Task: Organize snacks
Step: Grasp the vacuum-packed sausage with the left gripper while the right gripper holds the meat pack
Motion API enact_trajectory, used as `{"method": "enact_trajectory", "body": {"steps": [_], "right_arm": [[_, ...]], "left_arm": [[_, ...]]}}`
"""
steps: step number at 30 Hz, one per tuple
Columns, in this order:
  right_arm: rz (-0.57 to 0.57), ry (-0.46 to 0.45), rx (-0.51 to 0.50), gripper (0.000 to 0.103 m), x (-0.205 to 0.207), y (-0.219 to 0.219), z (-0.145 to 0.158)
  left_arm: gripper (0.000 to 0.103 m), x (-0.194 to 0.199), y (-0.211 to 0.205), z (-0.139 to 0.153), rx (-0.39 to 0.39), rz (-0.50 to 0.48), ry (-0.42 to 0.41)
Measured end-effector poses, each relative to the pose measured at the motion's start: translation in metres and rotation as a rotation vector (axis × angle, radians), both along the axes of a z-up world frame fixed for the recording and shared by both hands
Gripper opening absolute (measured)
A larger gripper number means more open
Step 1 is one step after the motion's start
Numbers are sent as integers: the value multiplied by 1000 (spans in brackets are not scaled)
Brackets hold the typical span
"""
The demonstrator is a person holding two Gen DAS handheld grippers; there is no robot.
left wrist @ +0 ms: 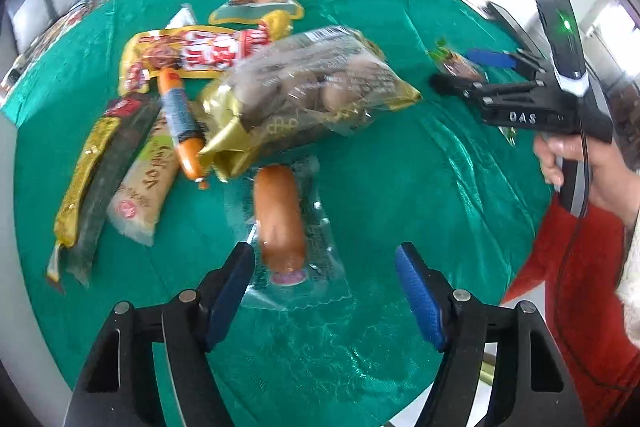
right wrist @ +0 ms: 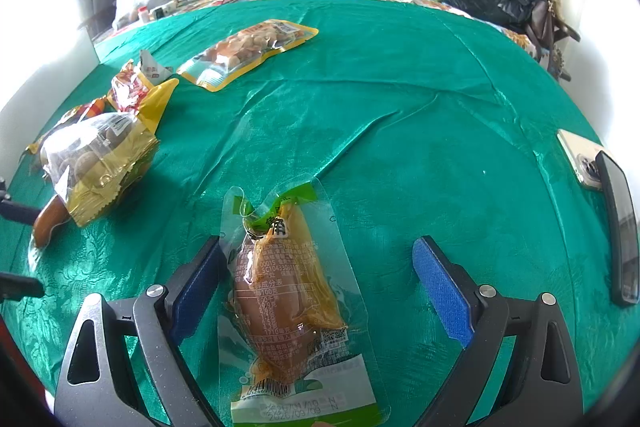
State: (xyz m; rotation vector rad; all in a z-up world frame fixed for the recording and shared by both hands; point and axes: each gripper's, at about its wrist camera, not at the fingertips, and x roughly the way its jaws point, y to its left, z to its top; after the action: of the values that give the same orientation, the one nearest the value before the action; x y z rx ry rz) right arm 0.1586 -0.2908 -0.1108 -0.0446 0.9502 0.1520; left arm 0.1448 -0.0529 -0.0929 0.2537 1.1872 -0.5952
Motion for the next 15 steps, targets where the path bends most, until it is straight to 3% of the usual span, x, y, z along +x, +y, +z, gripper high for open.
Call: {"method": "enact_trajectory", "body": {"steps": [3, 7, 9, 11, 12, 15], "right_arm": [[0, 0, 0, 95, 0, 0, 0], [0, -1, 0, 95, 0, 0, 0], [0, -1, 0, 95, 0, 0, 0], [0, -1, 0, 95, 0, 0, 0], [0, -1, 0, 95, 0, 0, 0], [0, 0, 1, 95, 0, 0, 0]], "left_arm": [[83, 9, 5, 5, 45, 86, -37], [93, 23, -11, -14, 197, 138, -30], [91, 26, -8, -14, 156, 180, 1], [73, 26, -5, -8, 114, 220, 17], [51, 23, -6, -2, 107, 213, 5], [42, 14, -5, 9, 88, 210, 14]]}}
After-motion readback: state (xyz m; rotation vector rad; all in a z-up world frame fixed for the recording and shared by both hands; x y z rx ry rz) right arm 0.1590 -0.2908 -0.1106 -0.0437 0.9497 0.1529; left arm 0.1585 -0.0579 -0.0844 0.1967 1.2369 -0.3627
